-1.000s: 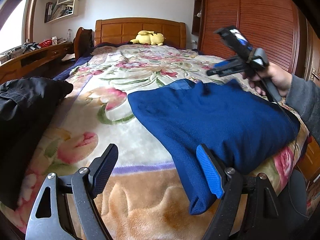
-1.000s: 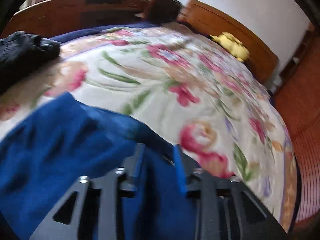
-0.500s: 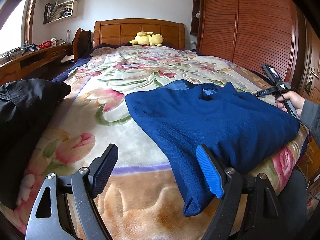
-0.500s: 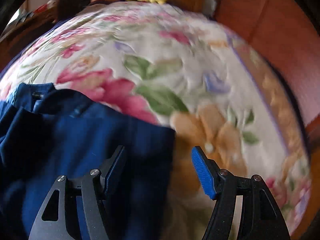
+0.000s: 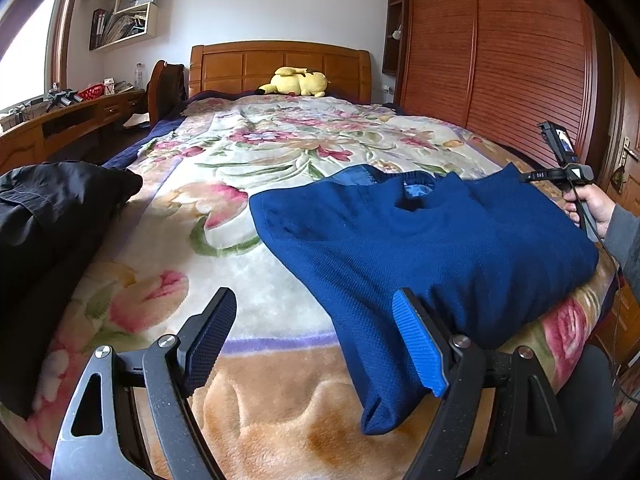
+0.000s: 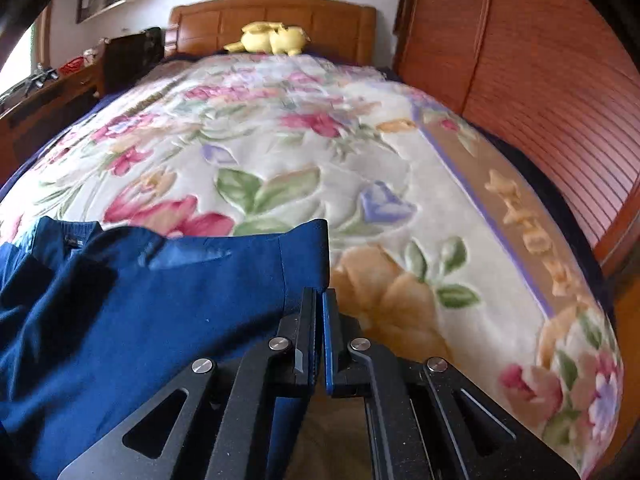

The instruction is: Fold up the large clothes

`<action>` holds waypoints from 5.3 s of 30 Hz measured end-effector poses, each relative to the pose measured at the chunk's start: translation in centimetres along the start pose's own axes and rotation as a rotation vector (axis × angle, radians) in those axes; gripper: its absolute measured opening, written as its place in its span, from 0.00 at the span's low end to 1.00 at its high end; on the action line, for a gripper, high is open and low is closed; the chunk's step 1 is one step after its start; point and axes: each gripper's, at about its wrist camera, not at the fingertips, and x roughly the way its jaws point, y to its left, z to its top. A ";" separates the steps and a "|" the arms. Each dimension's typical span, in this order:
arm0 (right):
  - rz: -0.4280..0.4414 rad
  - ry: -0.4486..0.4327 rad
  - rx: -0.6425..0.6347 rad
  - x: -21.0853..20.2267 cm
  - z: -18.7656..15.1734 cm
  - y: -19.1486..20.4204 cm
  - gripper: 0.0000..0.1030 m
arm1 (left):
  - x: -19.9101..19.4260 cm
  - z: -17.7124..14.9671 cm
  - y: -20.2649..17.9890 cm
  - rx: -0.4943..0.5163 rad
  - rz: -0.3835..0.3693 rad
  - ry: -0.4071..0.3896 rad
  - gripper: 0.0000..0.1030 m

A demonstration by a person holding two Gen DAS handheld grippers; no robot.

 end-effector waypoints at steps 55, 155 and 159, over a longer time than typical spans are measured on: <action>0.202 0.015 0.044 -14.7 -15.0 1.3 0.84 | 4.0 -0.2 -14.8 0.145 -0.125 0.052 0.79; 0.747 0.037 -0.417 -6.6 -5.5 31.0 0.30 | -6.6 -0.1 1.1 -0.134 0.050 -0.176 0.79; 0.755 0.040 -0.418 -6.7 -5.5 28.9 0.30 | -5.2 0.2 0.0 -0.105 0.043 -0.149 0.79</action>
